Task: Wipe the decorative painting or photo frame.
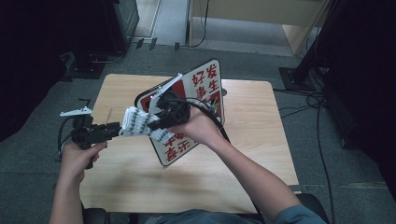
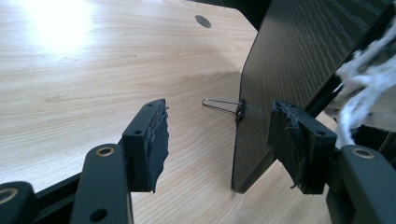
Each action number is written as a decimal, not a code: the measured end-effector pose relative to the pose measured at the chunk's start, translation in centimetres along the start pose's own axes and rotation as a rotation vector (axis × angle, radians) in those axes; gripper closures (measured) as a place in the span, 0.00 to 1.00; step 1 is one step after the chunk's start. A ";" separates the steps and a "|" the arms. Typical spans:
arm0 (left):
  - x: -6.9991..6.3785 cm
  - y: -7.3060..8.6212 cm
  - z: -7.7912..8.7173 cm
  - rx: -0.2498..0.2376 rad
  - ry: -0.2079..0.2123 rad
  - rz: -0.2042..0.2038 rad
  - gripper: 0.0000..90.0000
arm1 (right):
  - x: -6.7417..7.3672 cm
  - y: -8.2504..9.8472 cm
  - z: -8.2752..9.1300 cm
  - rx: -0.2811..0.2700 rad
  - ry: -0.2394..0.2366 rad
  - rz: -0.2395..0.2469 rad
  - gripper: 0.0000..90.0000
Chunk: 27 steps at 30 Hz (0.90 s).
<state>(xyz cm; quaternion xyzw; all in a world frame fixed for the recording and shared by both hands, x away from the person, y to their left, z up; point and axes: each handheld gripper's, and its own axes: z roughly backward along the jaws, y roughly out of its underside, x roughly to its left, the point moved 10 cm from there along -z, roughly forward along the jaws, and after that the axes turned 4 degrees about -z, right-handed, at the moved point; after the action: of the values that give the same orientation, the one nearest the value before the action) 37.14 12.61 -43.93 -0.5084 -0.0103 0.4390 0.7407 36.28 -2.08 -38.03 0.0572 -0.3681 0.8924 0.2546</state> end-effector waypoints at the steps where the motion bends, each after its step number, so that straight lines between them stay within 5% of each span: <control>1: 0.0 0.0 0.0 -0.002 0.000 0.000 0.43 | 0.0 0.1 -0.1 0.001 0.001 -0.003 0.88; 14: -0.2 -0.2 0.1 -0.010 0.007 -0.001 0.44 | -0.3 1.6 -1.1 0.027 -0.006 -0.016 0.88; 27: -0.7 -0.3 0.0 -0.020 0.000 -0.043 0.49 | -0.3 2.8 -2.1 0.050 -0.015 -0.032 0.88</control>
<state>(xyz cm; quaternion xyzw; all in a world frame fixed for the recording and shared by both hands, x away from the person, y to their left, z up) 36.91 12.11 -43.34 -0.5156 -0.0255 0.4226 0.7449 35.31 -2.47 -41.40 0.0764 -0.3465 0.8967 0.2646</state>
